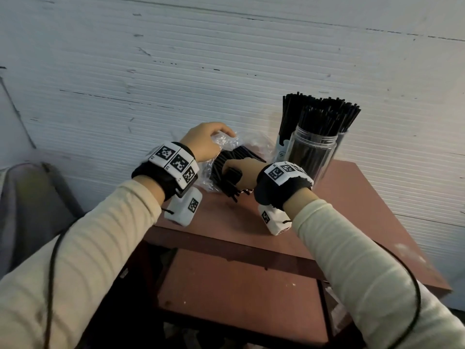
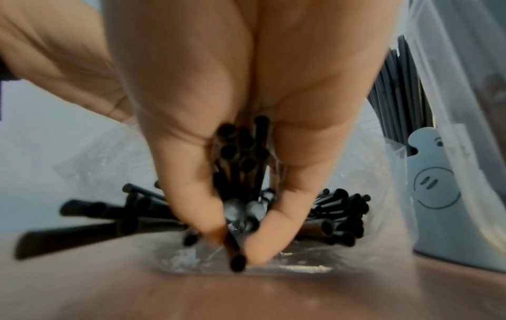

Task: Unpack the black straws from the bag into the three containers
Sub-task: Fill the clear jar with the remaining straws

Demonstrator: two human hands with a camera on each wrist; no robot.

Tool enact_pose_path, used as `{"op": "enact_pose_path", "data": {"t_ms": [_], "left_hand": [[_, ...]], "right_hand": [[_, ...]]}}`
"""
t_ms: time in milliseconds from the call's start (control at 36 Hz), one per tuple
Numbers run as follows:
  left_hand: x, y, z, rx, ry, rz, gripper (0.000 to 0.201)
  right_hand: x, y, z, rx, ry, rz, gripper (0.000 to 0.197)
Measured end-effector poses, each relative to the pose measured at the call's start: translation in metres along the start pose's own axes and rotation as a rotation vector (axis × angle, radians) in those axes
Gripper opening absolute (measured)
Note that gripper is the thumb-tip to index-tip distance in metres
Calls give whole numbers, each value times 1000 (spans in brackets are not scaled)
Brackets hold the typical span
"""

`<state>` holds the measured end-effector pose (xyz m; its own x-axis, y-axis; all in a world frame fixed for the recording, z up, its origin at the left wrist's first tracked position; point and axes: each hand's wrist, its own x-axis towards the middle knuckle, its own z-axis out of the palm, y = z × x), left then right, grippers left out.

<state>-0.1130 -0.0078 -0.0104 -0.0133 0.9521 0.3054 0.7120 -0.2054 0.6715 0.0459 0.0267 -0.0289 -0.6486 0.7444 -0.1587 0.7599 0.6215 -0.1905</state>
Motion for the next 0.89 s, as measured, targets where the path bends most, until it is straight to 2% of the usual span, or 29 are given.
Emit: {"op": "enact_pose_path", "data": {"t_ms": [139,278,444,555,778,889], "left_hand": [[2,-5,-1,-24,7,-12,55],[1,-5,0,-36,3,-8,49],[0,-6,0,-48,5,-19,47],[-1,-4,-1,-36,3,-15,44],[-1,-3,0,-14,0,-9,44],[-1,-2,0,9,14,-15,43]], "right_hand": [[-2,1,1,16,104,-30,29],[0,5,-1,59,192,-14,32],[1,9,0,104,297,-49,19],[0,11,-1,151,349,-53,19],[-1,12,-1,203,372,-59,17],[-2,11,-3,174,438,-81,16]]}}
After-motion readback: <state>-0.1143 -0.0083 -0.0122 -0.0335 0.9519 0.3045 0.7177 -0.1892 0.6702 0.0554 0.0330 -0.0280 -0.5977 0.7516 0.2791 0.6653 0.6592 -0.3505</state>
